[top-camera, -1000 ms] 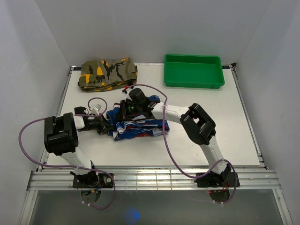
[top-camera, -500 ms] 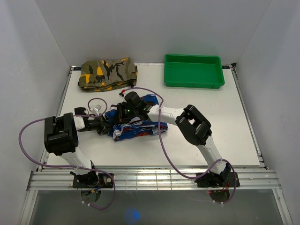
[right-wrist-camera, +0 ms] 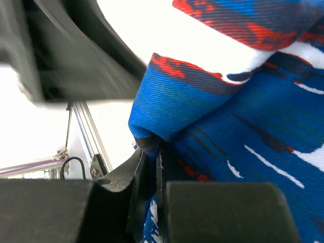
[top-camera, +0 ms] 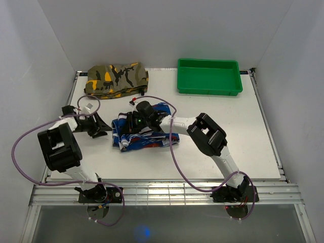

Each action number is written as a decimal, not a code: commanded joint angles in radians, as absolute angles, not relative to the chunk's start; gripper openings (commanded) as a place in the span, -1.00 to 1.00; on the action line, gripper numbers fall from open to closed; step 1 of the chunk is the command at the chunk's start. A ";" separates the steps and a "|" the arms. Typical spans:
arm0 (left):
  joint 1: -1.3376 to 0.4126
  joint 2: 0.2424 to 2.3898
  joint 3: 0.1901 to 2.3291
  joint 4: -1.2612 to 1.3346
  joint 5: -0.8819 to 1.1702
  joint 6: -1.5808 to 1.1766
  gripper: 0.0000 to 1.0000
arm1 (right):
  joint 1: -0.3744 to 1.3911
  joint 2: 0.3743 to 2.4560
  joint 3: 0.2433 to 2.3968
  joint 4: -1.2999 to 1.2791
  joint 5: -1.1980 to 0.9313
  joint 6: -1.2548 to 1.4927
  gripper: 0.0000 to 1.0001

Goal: Fold and stack the trousers
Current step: Fold the trousers

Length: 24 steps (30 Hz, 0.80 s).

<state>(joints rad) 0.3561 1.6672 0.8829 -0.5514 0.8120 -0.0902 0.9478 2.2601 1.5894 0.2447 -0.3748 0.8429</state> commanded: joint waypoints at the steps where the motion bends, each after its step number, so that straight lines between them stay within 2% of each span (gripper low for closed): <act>1: 0.490 1.643 0.985 -0.756 0.762 0.085 0.19 | 0.962 2.290 1.566 0.285 -0.416 0.850 -0.84; 3: 0.534 1.638 1.023 -0.801 0.797 0.139 0.21 | 0.963 2.289 1.583 0.301 -0.425 0.850 -0.51; 5: 0.572 1.623 1.048 -0.847 0.865 0.196 0.25 | 0.965 2.283 1.591 0.328 -0.454 0.845 -0.43; 8: 0.578 1.600 1.088 -0.871 0.913 0.219 0.28 | 0.965 2.252 1.611 0.363 -0.505 0.816 0.19; 11: 0.578 1.576 1.121 -0.876 0.988 0.218 0.34 | 0.962 2.191 1.631 0.368 -0.558 0.749 0.42; 12: 0.578 1.566 1.133 -0.877 1.032 0.218 0.34 | 0.959 2.166 1.631 0.371 -0.575 0.723 0.61; 13: 0.578 1.557 1.155 -0.880 1.054 0.219 0.34 | 0.953 2.119 1.629 0.365 -0.587 0.691 0.69; 17: 0.522 1.494 1.177 -0.885 1.155 0.235 0.27 | 0.894 1.987 1.599 0.299 -0.699 0.543 0.73; 20: 0.392 1.462 1.169 -0.891 1.198 0.227 0.15 | 0.792 1.887 1.537 0.264 -0.817 0.476 0.72; 24: 0.210 1.482 1.132 -0.858 1.155 0.173 -0.04 | 0.661 1.807 1.344 0.235 -0.910 0.469 0.50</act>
